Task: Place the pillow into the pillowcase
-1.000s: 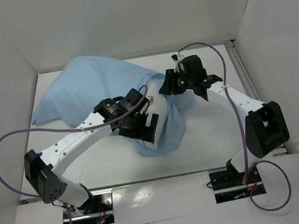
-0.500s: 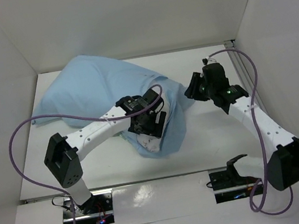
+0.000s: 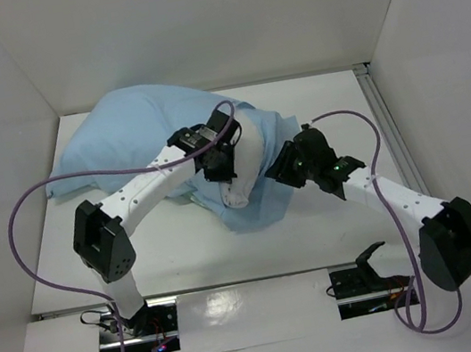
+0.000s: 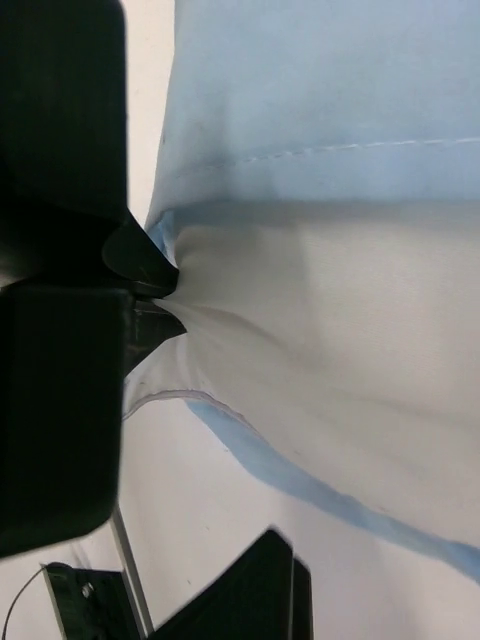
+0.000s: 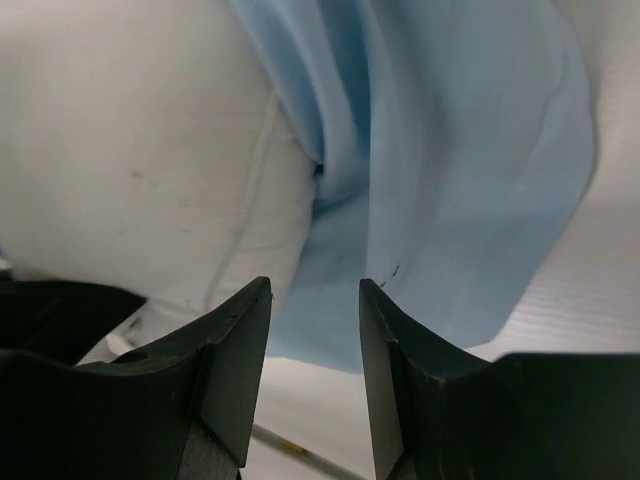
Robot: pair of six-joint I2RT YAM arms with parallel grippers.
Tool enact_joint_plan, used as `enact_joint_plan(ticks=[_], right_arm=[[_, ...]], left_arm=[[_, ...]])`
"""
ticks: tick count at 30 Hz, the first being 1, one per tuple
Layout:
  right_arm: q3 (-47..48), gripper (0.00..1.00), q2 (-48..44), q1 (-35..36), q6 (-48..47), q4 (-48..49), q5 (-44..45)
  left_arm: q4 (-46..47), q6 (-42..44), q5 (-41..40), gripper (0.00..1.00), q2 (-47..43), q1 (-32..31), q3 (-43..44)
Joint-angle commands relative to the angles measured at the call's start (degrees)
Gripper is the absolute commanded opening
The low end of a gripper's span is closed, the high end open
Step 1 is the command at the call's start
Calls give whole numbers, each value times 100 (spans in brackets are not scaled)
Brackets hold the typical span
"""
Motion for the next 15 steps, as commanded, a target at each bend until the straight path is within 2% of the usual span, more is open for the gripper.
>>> enact_joint_plan(ticks=[1,7,12,15], right_arm=[[228,48,492,70,533,919,390],[185,47,1125,123,911,1921,610],[553,47,1566,123,911,2212,557],[720,52,1750,123,964,2213,723]], left_arm=[[284,224,154,0,-210,334,448],[284,338,356,0,-210,536,712],[284,444,479,0,-210,589,835],[284,444,532,0,-158,642,888]])
